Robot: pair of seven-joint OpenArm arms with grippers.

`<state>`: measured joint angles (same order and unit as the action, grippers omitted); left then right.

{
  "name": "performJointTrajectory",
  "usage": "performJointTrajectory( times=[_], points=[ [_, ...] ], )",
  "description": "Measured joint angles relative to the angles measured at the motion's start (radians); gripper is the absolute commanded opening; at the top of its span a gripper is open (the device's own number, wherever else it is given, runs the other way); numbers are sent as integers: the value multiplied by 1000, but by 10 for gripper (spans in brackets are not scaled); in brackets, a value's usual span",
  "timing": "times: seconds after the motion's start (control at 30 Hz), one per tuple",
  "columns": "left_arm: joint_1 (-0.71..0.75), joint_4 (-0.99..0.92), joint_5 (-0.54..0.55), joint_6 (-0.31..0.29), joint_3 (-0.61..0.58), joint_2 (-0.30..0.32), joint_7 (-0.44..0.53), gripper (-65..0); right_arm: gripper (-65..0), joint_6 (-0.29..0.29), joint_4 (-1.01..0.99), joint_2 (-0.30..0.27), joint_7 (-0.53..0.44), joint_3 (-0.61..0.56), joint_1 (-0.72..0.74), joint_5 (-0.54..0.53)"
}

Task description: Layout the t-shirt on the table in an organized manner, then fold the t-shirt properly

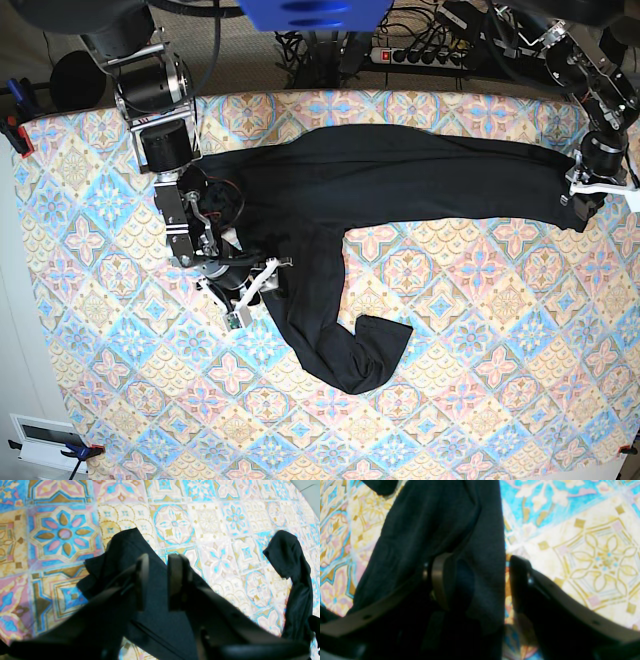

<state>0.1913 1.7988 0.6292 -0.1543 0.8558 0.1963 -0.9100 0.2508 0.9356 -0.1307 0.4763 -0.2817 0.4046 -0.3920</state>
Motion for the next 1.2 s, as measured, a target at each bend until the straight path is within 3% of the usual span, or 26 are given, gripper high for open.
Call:
performJointTrajectory(
  times=[0.13, 0.37, 0.47, 0.67, 0.87, 1.2],
  points=[
    [-3, 0, -1, 0, 0, 0, 0, -514, -461, -37, 45, -14, -13, -115, -15, 23],
    [-5, 0, -3, 0, 0, 0, 0, -514, -636, -11, 124, 8, 18, -214, -42, 11],
    [-5, 0, -2, 0, 0, 0, 0, -514, -644, -12, 192, -3, 69, -217, -60, 21],
    [-5, 0, 0, 0, 0, 0, 0, -514, -644, 4, 451, -37, 82, -224, -188, 13],
    [-6, 0, 0, 0, 0, 0, 1, -514, -643, -23, 668, -97, 66, -210, -268, 24],
    [-20, -1, -8, 2, -33, 2, 4, -514, -642, -11, 886, -100, 71, -217, -435, 20]
  ],
)
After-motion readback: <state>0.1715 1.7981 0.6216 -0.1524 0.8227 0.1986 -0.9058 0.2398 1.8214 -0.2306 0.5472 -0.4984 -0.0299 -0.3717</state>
